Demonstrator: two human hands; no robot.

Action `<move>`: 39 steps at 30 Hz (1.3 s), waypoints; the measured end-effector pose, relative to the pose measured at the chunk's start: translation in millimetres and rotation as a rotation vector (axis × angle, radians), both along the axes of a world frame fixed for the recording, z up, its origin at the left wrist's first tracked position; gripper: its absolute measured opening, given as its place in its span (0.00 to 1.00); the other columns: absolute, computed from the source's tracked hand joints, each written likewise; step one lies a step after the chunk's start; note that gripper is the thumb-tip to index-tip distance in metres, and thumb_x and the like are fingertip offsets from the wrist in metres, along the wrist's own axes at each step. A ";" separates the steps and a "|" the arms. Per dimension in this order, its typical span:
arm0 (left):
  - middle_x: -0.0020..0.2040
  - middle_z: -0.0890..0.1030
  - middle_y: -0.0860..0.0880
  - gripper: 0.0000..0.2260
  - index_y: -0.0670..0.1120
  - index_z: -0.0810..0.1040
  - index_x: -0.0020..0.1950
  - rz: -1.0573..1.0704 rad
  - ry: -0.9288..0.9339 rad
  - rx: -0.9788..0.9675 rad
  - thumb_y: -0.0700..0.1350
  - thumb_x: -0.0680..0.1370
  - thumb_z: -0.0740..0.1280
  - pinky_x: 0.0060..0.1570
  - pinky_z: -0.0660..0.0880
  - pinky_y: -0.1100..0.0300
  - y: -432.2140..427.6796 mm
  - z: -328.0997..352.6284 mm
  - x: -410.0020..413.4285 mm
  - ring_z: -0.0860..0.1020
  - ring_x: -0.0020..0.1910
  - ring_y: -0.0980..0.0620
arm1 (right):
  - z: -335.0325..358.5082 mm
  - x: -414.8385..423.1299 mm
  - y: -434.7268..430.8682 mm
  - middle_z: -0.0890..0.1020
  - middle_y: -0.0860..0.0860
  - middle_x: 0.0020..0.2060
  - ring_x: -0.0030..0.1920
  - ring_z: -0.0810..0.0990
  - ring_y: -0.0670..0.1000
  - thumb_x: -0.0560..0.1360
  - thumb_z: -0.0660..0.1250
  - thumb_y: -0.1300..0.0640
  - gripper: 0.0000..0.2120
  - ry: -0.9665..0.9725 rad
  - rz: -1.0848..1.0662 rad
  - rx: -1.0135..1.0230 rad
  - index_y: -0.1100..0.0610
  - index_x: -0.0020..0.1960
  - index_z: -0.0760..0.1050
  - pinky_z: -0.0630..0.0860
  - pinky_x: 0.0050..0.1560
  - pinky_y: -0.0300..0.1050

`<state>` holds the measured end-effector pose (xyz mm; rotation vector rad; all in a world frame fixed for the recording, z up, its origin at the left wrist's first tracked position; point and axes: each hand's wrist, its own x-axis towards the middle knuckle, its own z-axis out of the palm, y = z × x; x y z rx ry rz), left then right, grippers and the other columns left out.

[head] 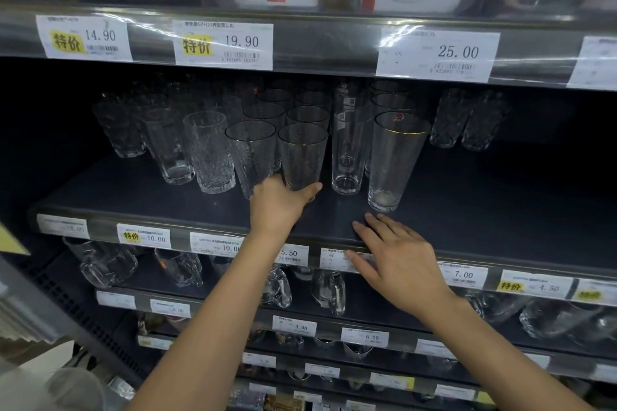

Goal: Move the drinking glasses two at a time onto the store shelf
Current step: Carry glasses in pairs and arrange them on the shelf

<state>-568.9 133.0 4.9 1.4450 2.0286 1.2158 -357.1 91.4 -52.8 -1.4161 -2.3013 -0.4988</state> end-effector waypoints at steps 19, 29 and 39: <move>0.44 0.86 0.48 0.07 0.45 0.82 0.48 -0.645 -0.530 -0.042 0.36 0.78 0.66 0.48 0.82 0.56 -58.6 31.5 141.7 0.85 0.44 0.51 | 60.9 102.1 -30.7 0.85 0.45 0.48 0.52 0.82 0.42 0.78 0.68 0.50 0.05 1.381 -0.208 -0.231 0.46 0.53 0.80 0.77 0.57 0.44; 0.52 0.81 0.49 0.14 0.46 0.76 0.58 -0.433 -0.480 -0.057 0.49 0.75 0.72 0.48 0.76 0.61 49.8 21.9 265.2 0.79 0.50 0.51 | 58.7 221.0 67.0 0.82 0.48 0.51 0.52 0.80 0.48 0.75 0.70 0.44 0.16 1.424 -0.362 -0.400 0.54 0.56 0.79 0.72 0.51 0.39; 0.50 0.78 0.54 0.19 0.45 0.71 0.62 -0.303 -0.449 0.109 0.49 0.75 0.73 0.45 0.72 0.73 150.6 -17.5 322.6 0.77 0.48 0.59 | 42.9 273.0 178.5 0.77 0.49 0.62 0.57 0.76 0.46 0.76 0.69 0.43 0.28 1.187 -0.261 -0.454 0.54 0.71 0.68 0.72 0.52 0.35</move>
